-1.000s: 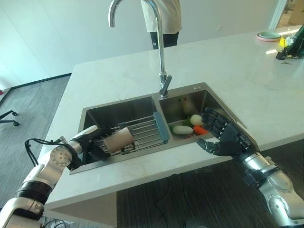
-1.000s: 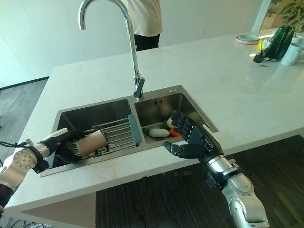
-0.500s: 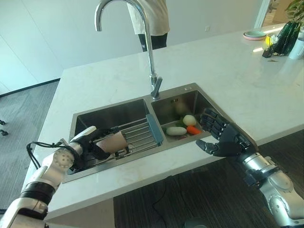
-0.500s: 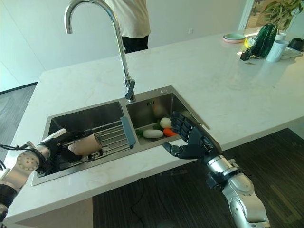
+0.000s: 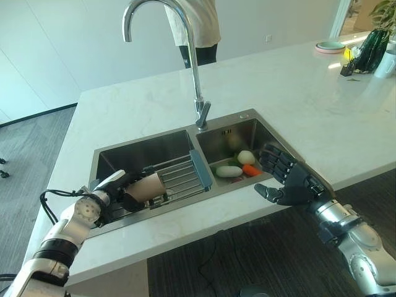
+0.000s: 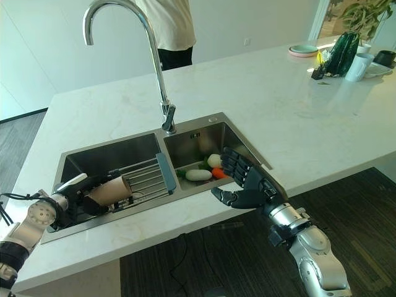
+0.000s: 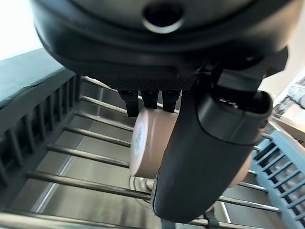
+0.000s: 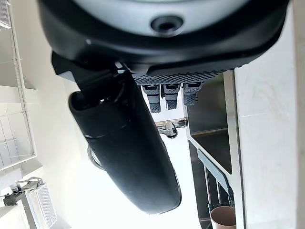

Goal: Place the dishes in the dishwasher.

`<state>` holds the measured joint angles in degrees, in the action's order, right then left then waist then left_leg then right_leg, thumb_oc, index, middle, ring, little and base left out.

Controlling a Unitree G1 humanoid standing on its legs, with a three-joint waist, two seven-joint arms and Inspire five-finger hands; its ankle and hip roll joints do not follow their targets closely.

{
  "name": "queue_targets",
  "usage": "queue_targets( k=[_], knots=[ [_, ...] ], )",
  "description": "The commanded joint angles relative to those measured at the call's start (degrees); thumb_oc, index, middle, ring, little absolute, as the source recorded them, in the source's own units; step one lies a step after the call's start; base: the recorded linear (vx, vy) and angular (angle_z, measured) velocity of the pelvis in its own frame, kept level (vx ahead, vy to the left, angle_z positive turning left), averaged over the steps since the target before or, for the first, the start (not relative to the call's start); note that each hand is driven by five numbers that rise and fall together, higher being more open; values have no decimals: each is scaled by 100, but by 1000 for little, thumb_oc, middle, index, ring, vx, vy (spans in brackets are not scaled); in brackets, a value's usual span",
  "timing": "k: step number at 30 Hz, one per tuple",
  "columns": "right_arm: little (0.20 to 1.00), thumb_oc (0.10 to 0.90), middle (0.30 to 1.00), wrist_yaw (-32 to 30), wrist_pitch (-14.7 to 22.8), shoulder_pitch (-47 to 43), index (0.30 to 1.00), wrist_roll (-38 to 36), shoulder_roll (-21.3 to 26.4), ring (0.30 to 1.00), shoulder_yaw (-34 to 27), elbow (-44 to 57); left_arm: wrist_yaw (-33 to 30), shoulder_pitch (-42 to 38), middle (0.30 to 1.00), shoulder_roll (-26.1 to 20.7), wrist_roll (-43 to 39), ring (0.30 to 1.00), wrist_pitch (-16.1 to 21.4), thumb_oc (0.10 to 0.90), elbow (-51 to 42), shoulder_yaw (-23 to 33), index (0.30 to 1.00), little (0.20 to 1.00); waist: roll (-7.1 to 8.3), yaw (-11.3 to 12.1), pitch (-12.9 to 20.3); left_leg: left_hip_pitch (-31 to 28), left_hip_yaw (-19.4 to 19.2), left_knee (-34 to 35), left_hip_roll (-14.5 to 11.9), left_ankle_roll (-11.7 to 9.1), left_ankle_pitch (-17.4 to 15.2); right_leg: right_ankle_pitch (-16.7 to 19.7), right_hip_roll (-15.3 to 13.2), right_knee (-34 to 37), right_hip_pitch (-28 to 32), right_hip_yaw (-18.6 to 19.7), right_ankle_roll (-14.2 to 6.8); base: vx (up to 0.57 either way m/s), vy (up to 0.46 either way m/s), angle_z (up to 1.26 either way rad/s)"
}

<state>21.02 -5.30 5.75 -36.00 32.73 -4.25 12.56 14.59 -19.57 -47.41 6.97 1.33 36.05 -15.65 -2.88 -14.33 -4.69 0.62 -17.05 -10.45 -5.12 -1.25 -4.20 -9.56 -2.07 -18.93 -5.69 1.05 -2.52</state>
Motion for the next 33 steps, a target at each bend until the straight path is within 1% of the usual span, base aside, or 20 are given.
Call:
queue_targets(
  k=[1, 3, 4, 5, 8, 11, 12, 15, 16, 18, 19, 23, 27, 29, 33],
  knots=[
    [900, 800, 900, 134, 482, -461, 900, -34, 7, 900, -462, 476, -3, -740, 900, -1, -12, 900, -74, 800, 168, 331, 900, 900, -44, -42, 181, -120, -111, -674, -111, 28, -1133, -138, -127, 174, 134, -361, -545, 0, 0, 0],
    [900, 800, 900, 142, 479, -462, 900, -58, 18, 900, -466, 486, 176, -734, 514, 49, 159, 514, -250, 543, 330, 284, 514, 514, -49, -57, 175, -114, -123, -674, -111, 31, -1130, -133, -121, 174, 121, -355, -547, 0, 0, 0],
    [900, 800, 900, 136, 480, -472, 900, -72, 32, 900, -456, 491, 238, -745, 335, 63, 297, 335, -321, 424, 387, 228, 335, 335, -53, -66, 172, -115, -128, -674, -111, 34, -1130, -132, -118, 174, 120, -350, -548, 0, 0, 0],
    [900, 800, 900, 138, 479, -475, 900, -81, 39, 900, -456, 499, 243, -742, 300, 59, 332, 300, -332, 400, 420, 185, 300, 300, -55, -72, 167, -115, -130, -674, -111, 32, -1127, -129, -117, 174, 118, -345, -548, 0, 0, 0],
    [900, 800, 900, 56, 445, -496, 900, -151, 77, 900, -439, 567, 235, -766, 300, 81, 275, 300, -300, 400, 523, 104, 300, 300, -55, -85, 156, -121, -136, -674, -102, 40, -1132, -130, -116, 174, 122, -328, -556, 0, 0, 0],
    [900, 800, 900, 63, 486, -474, 900, -120, 35, 900, -442, 533, -144, -750, 300, 110, 309, 300, -88, 400, 485, 138, 300, 300, -51, -77, 156, -124, -137, -674, -100, 36, -1139, -119, -128, 174, 116, -336, -567, -36, -5, -3],
    [900, 800, 900, 10, 520, -445, 900, -109, -6, 900, -423, 535, -354, -735, 300, 86, 95, 300, 93, 400, 357, 228, 300, 300, -40, -43, 163, -117, -131, -674, -97, 38, -1140, -117, -144, 174, 115, -357, -574, -52, -12, 1],
    [900, 800, 900, 29, 568, -406, 900, -95, -44, 900, -443, 518, -581, -661, 300, 35, -31, 300, 239, 400, 84, 358, 300, 300, -27, -4, 154, -104, -117, -674, -100, 29, -1133, -114, -162, 174, 115, -389, -577, -52, -17, 1],
    [900, 800, 900, 35, 588, -391, 900, -68, -68, 900, -459, 495, -616, -616, 300, 1, -110, 300, 208, 400, -114, 435, 300, 300, -22, 31, 160, -99, -95, -674, -92, 27, -1135, -116, -170, 174, 119, -411, -573, -50, -15, 0],
    [900, 800, 900, -12, 582, -384, 900, -54, -86, 900, -475, 491, -775, -581, 300, -70, -344, 300, 279, 400, -364, 606, 300, 300, -15, 93, 169, -89, -59, -674, -81, 21, -1130, -126, -189, 174, 137, -466, -568, -57, -15, 1],
    [900, 800, 900, -15, 582, -390, 900, -53, -90, 900, -473, 491, -776, -578, 300, -78, -358, 300, 280, 400, -377, 621, 300, 300, -12, 101, 181, -57, -65, -674, -85, 17, -1097, -95, -185, 174, 102, -464, -555, -52, -11, 3],
    [900, 800, 900, -108, 586, -383, 900, 1, -140, 900, -486, 510, -1041, -385, 300, -87, -629, 300, 452, 400, -781, 962, 300, 300, 6, 221, 192, -46, 39, -674, -54, 7, -1114, -126, -231, 174, 147, -580, -554, -38, -10, 5],
    [900, 800, 900, -225, 607, -391, 900, 68, -221, 900, -506, 526, -1347, -198, 300, -124, -1069, 300, 647, 400, -1319, 1470, 300, 300, 26, 373, 232, 52, 132, -674, -32, -6, -1063, -105, -268, 174, 108, -665, -528, -35, -14, 8],
    [900, 800, 900, -275, 620, -356, 900, 171, -335, 900, -543, 558, -1628, 27, 300, -71, -1190, 300, 768, 400, -1861, 1907, 300, 300, 47, 481, 241, 86, 214, -674, -13, -14, -1059, -127, -296, 174, 122, -723, -518, -23, -13, 19],
    [900, 800, 900, -351, 643, -303, 900, 170, -423, 900, -657, 628, -2093, 508, 300, 7, -1384, 300, 955, 400, -2713, 2549, 300, 300, 87, 634, 244, 129, 334, -674, 4, -34, -1044, -157, -340, 174, 145, -826, -499, -25, -22, 16]
  ],
)
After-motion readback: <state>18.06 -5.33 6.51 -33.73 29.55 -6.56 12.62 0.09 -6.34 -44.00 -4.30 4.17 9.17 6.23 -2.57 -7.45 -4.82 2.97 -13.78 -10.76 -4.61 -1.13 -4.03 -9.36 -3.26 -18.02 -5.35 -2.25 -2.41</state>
